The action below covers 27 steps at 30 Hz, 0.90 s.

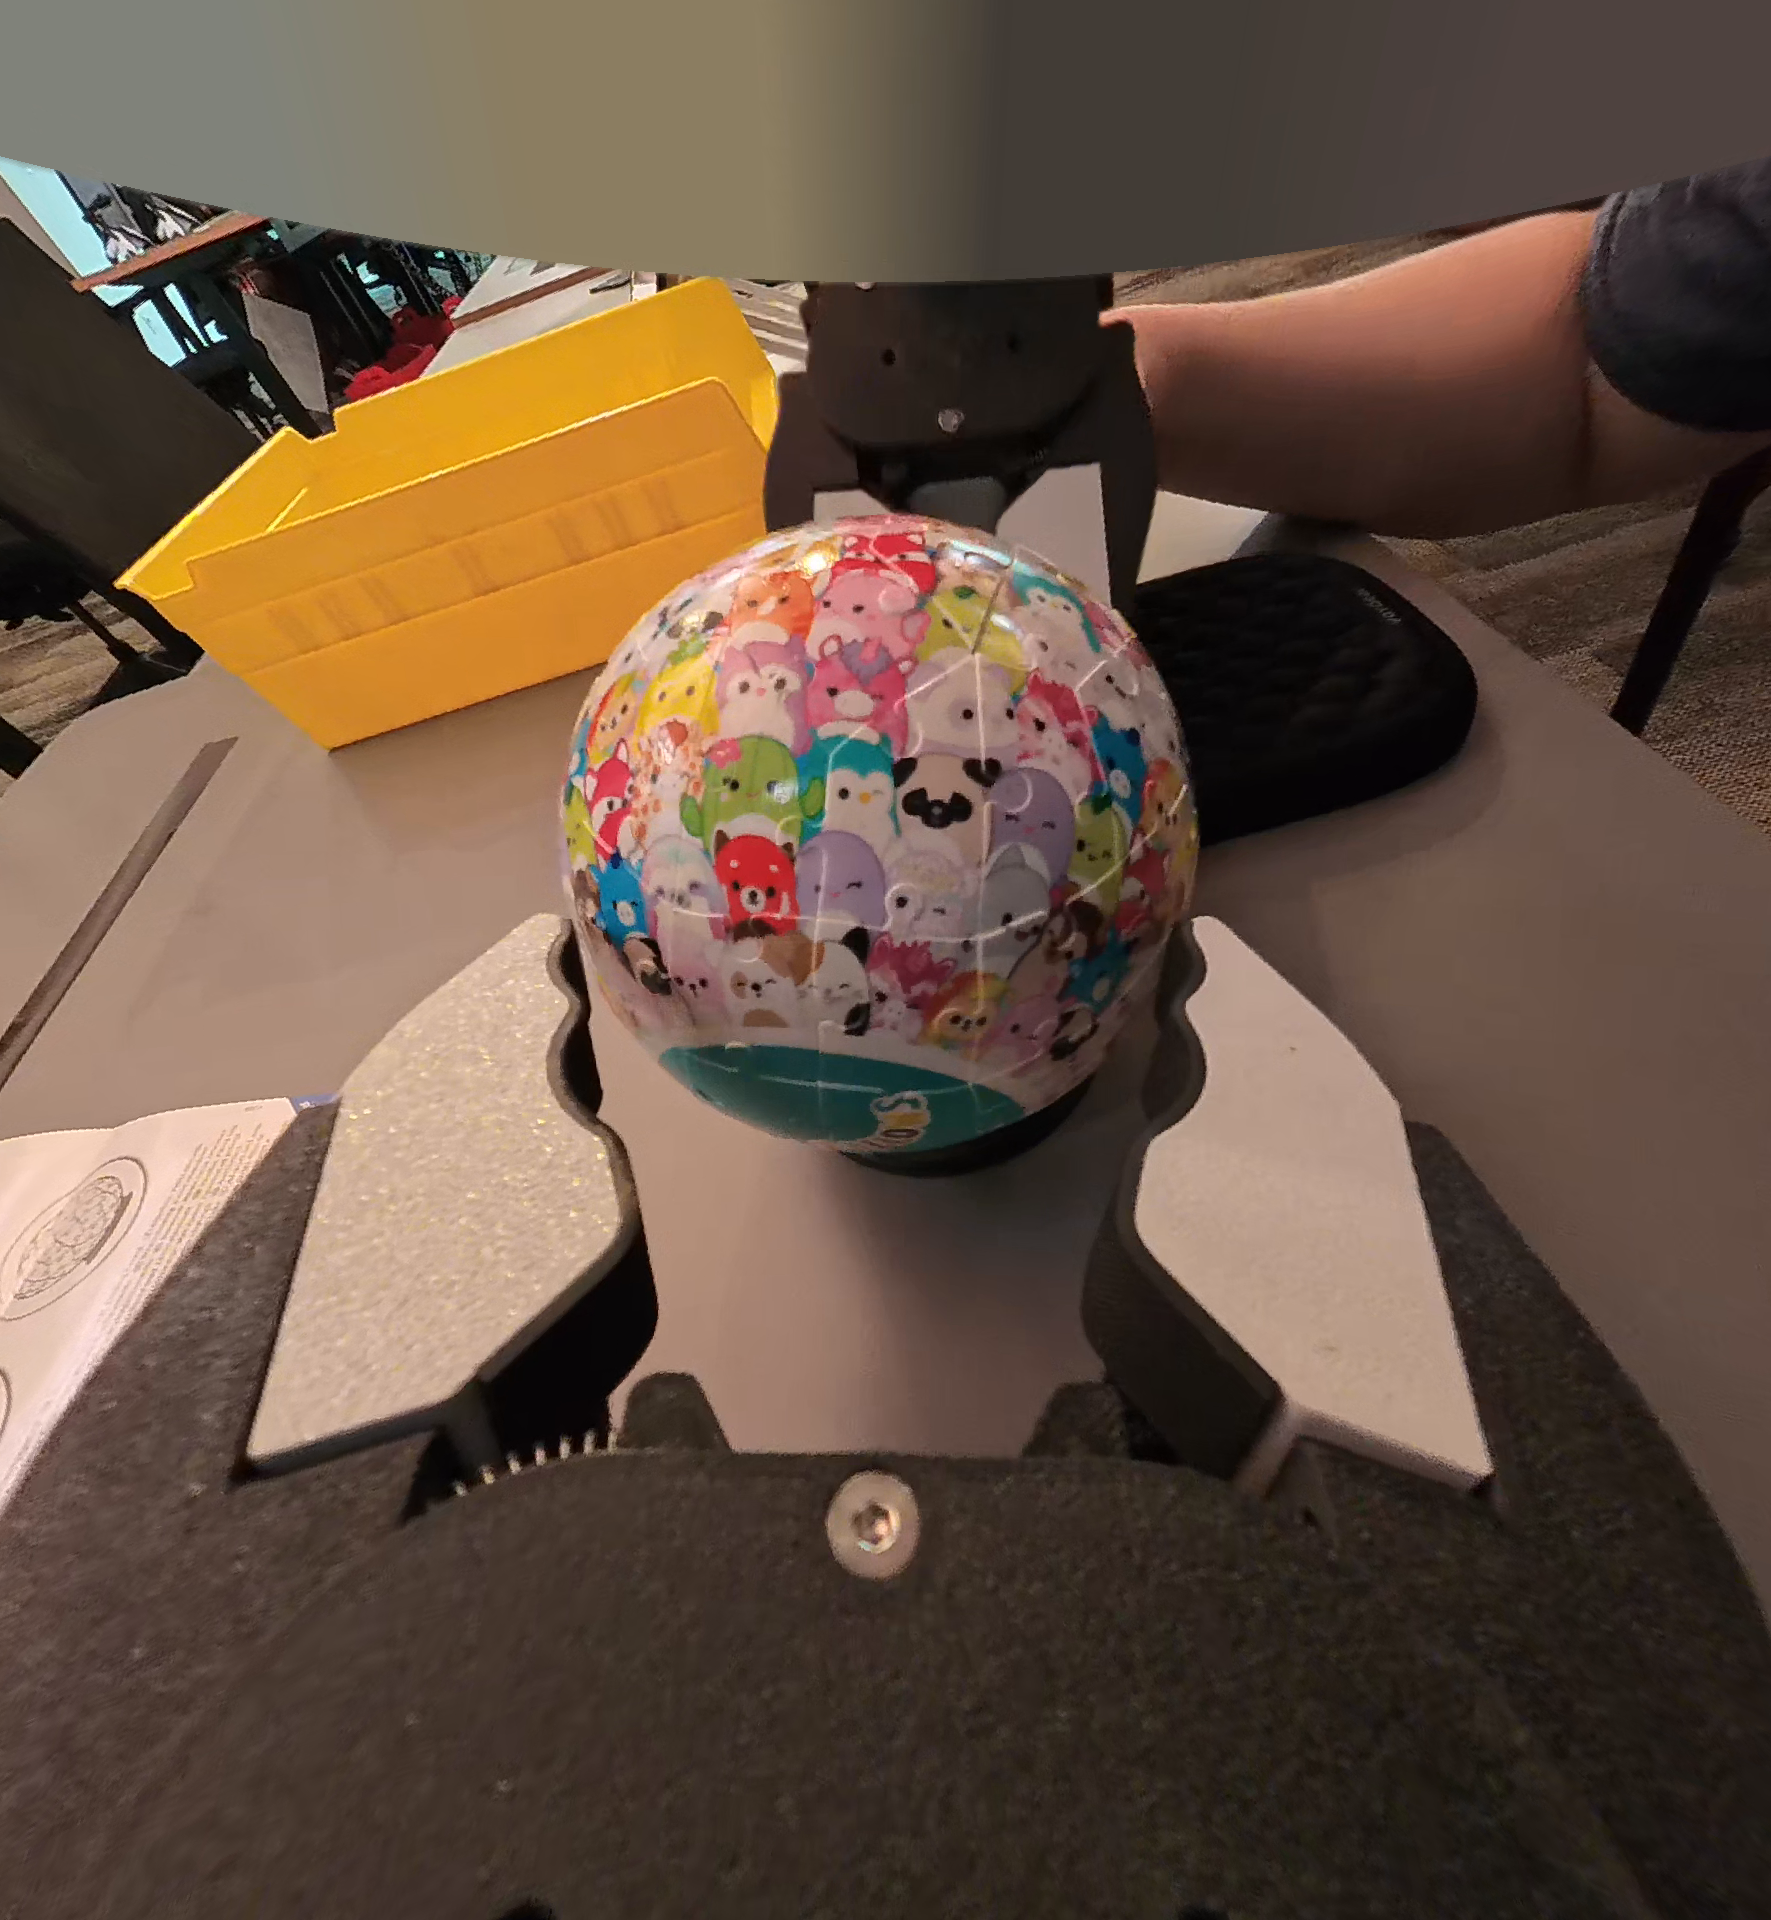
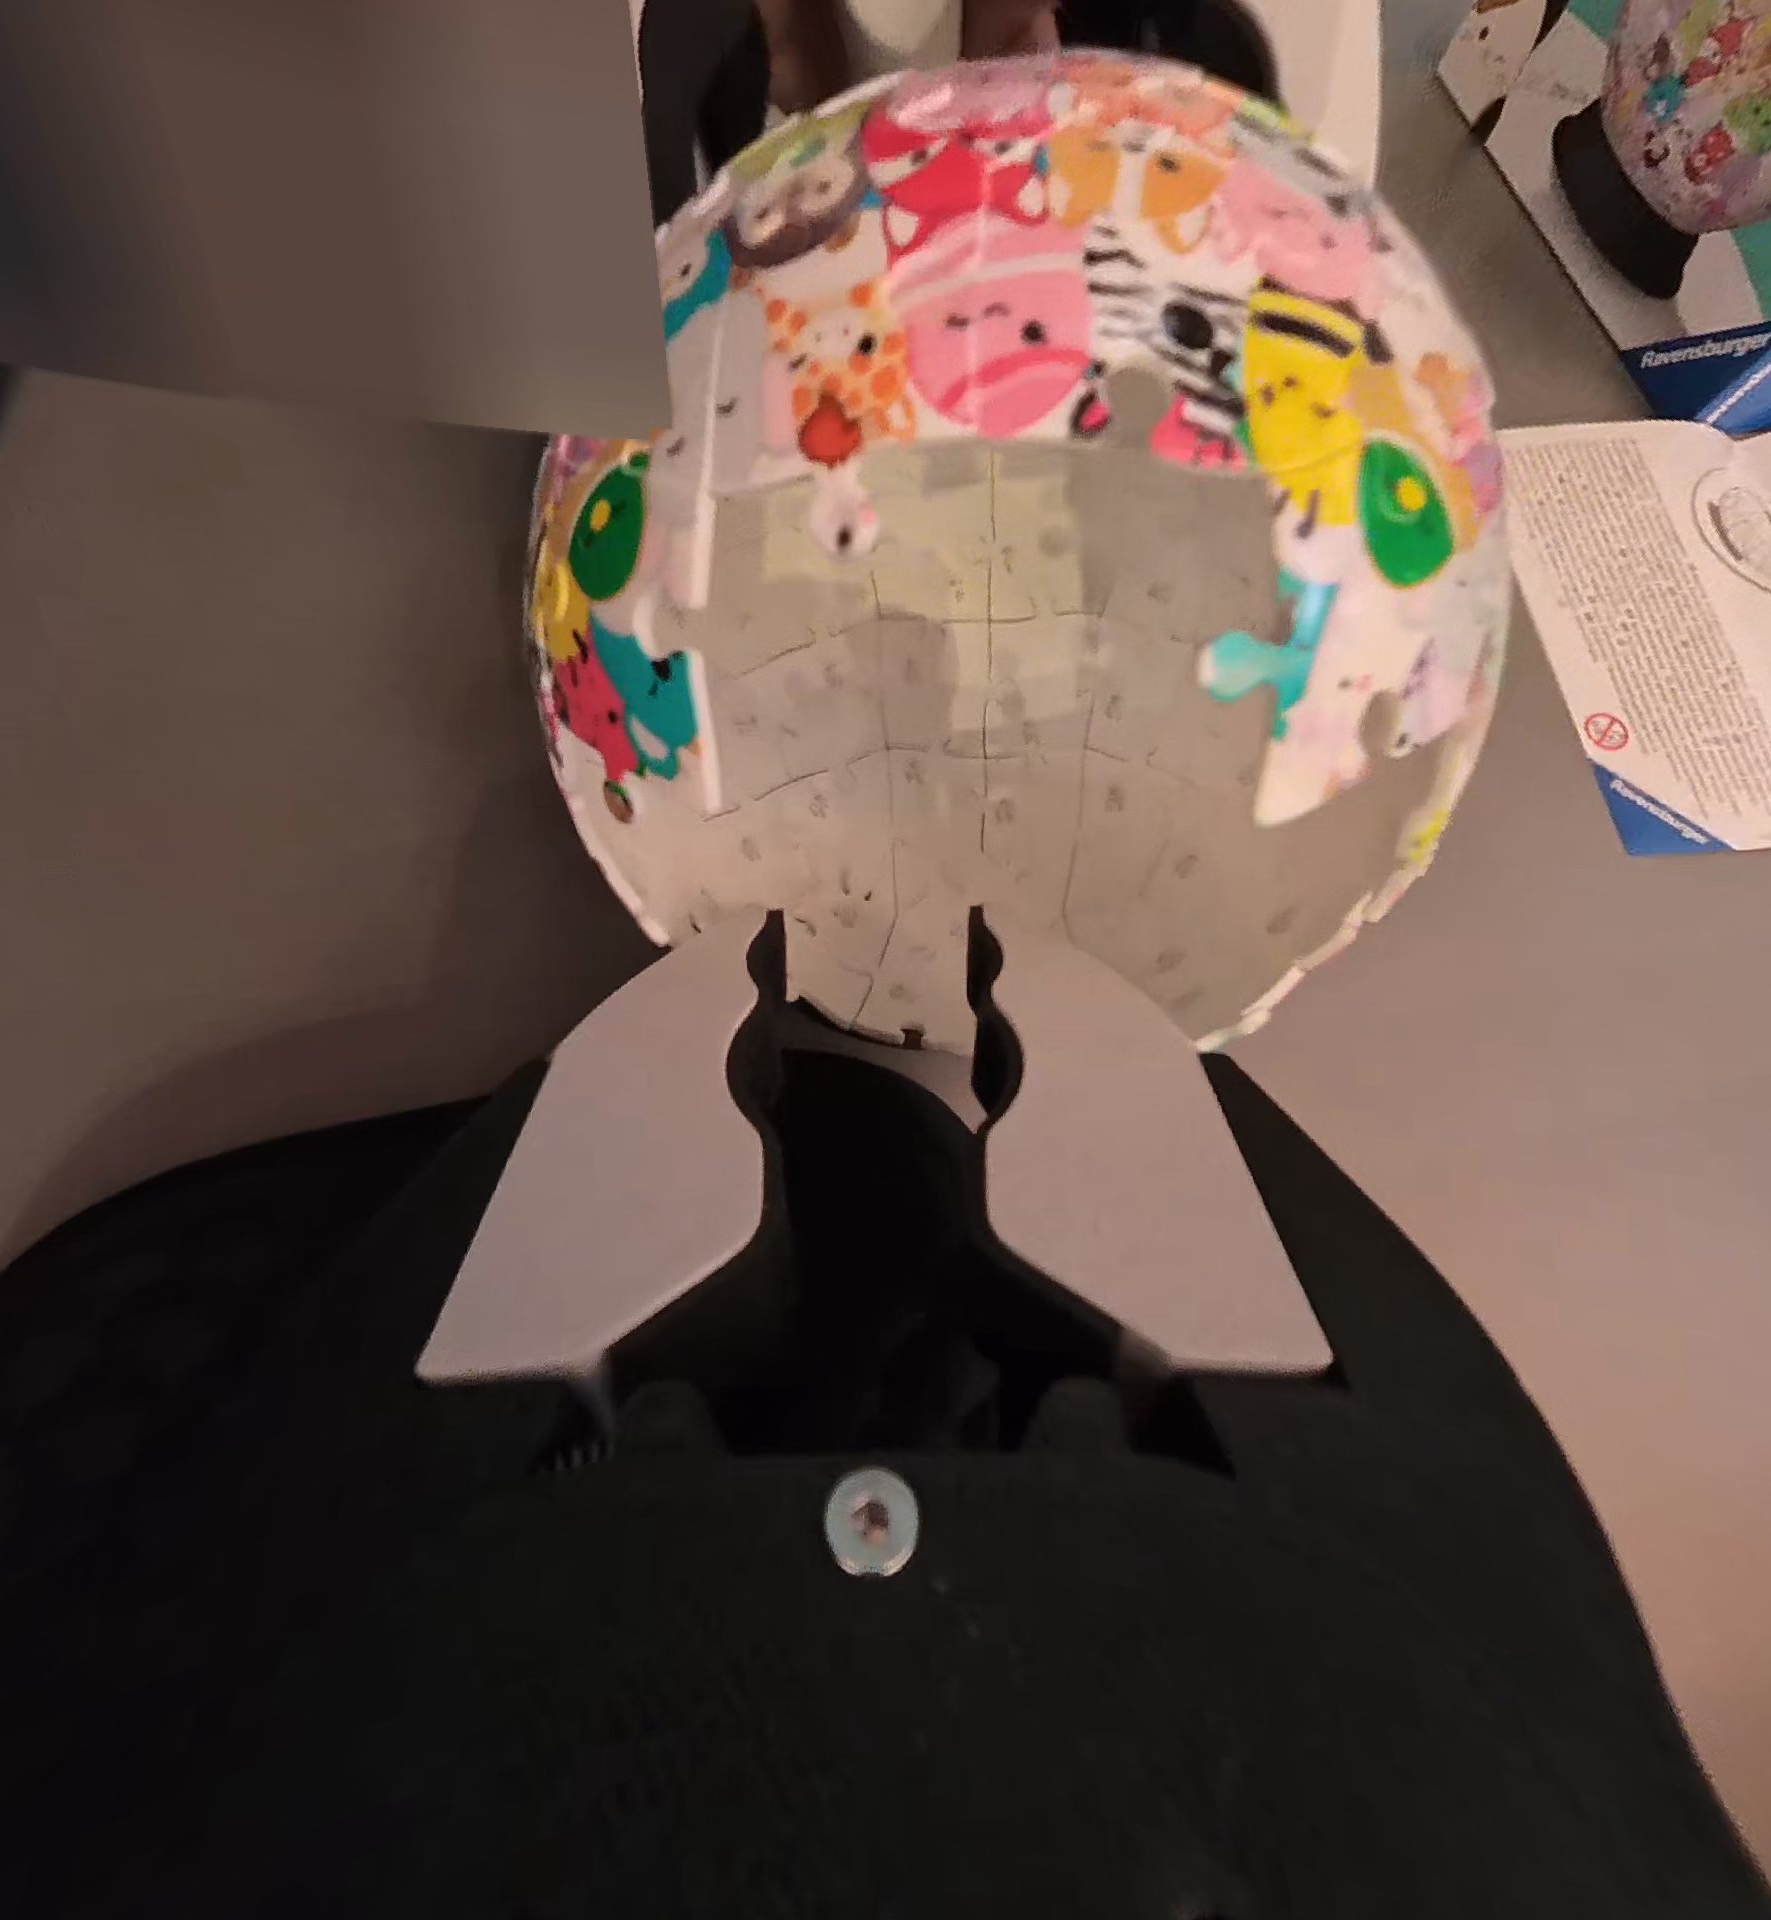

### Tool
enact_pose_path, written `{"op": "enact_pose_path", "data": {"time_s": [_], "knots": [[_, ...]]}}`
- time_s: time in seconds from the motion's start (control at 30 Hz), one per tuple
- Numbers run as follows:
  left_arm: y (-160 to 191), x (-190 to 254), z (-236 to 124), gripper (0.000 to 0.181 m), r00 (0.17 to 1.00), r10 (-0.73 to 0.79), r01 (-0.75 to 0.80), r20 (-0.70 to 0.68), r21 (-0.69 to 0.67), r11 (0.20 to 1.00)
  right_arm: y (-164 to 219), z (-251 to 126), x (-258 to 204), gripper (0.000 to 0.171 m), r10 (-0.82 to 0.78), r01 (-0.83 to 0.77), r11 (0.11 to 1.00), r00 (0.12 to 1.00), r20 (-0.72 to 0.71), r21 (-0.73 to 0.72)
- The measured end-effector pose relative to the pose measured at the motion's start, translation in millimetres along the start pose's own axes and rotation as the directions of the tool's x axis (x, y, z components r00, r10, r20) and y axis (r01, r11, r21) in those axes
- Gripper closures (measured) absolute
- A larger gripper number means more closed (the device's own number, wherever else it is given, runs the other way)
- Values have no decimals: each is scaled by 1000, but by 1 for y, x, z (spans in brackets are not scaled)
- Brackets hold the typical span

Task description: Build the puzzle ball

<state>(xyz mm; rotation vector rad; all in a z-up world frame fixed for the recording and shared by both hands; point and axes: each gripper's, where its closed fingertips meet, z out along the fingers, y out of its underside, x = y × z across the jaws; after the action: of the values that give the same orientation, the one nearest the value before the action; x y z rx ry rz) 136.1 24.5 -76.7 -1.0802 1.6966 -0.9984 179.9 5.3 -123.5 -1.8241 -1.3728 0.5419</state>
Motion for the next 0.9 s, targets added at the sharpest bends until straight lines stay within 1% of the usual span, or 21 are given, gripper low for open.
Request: {"op": "enact_pose_path", "data": {"time_s": [0.07, 0.13, 0.2, 0.23, 0.27, 0.33, 0.37, 0.4, 0.47, 0.57, 0.67, 0.73, 0.9], "knots": [[0, 1, 0, 77, 1000, -3, 3, -10, 3, 1000, 0, -5, -2, 136, -13, 13, 1000, 1000, 21, 6], [0, 1, 1, 78, 1000, -13, 13, -10, 11, 1000, -1, -12, -2, 136, -60, 60, 998, 998, 21, 25], [-1, 0, 1, 78, 1000, -23, 23, -11, 18, 1000, 0, -17, -7, 134, -106, 104, 994, 993, 51, 37], [-1, 0, 1, 78, 1000, -24, 24, -9, 19, 1000, 0, -17, -11, 129, -136, 133, 990, 988, 67, 38], [-1, 0, 2, 79, 1000, -22, 22, -6, 20, 1000, 1, -16, -12, 120, -176, 174, 984, 982, 65, 30], [-2, -1, 3, 78, 1000, -17, 17, -2, 21, 1000, 8, -10, -14, 116, -267, 269, 962, 963, 47, -49], [-2, 0, 4, 76, 1000, -14, 14, 0, 22, 1000, 13, -6, -14, 108, -302, 305, 947, 952, 46, -99], [-2, 1, 5, 72, 1000, -7, 7, 2, 22, 1000, 16, -3, -15, 106, -317, 320, 938, 947, 47, -134], [2, 4, 10, 59, 1000, 17, -17, 16, 2, 1000, 13, -2, -19, 106, -306, 313, 943, 949, 73, -116], [7, 6, 18, 51, 996, 73, -73, 57, -14, 997, 11, -1, -23, 106, -254, 265, 960, 960, 121, -87], [6, 0, 20, 62, 993, 69, -69, 100, 0, 998, 9, 3, -23, 108, -263, 273, 959, 956, 128, -69], [6, -1, 21, 62, 993, 65, -65, 96, -2, 998, 12, 7, -24, 108, -270, 285, 954, 951, 151, -88], [6, -2, 22, 62, 993, 71, -71, 93, -8, 997, 16, 8, -26, 112, -211, 238, 963, 958, 196, -124]]}}
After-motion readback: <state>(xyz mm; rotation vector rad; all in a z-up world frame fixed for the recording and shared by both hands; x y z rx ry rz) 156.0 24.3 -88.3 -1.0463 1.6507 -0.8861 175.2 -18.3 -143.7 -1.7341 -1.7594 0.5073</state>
